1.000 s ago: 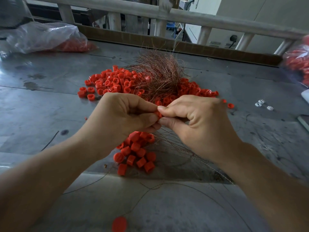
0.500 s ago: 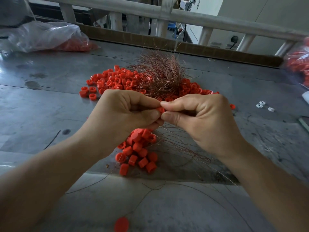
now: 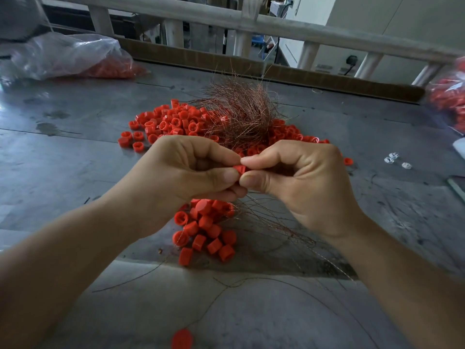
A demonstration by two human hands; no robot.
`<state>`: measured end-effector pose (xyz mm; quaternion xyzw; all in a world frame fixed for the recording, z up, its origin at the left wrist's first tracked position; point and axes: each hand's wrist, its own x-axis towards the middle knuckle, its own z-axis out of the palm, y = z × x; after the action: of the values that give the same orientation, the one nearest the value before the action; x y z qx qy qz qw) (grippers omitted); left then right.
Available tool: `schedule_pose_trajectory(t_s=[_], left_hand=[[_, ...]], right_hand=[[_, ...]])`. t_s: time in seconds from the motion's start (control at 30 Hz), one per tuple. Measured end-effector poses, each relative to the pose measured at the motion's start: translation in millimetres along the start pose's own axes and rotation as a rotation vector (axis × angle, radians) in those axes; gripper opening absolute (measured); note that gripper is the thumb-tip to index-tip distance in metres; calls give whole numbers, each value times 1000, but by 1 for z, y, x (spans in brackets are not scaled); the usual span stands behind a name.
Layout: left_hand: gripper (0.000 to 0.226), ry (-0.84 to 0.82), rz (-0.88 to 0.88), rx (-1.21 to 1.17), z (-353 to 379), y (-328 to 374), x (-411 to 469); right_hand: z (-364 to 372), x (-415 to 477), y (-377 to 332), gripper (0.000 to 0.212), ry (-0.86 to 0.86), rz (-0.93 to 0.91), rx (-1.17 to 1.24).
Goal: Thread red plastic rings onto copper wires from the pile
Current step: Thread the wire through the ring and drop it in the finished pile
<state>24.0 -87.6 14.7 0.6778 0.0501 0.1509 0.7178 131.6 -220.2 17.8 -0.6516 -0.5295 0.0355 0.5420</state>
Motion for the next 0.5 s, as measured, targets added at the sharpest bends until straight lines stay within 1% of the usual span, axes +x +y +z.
schedule_pose_trajectory(t_s=[0.03,0.1,0.2,0.27,0.33,0.4,0.5], left_hand=[[26,-26,-10,-8,-1,1,0],[24,-61,-27,-30,-3,1,-1],[38,-80,-55,-64,-4,1,-2],[45,-91,-67,-95,-3,1,-1],[47,-100,-57,-126,-2,1,-1],[50,-120,-31,-128,-1,0,-1],[60,-132,21,-25,2,0,-2]], right_hand=[[-1,1,-1,20,-27,34,57],[-4,2,-1,25,-94,80,106],[-5,2,-2,33,-231,90,74],[-6,3,-4,25,-286,98,53],[-7,3,-5,13,-280,59,-8],[-6,3,-5,11,-243,20,-92],[-4,2,-5,5,-230,-7,-175]])
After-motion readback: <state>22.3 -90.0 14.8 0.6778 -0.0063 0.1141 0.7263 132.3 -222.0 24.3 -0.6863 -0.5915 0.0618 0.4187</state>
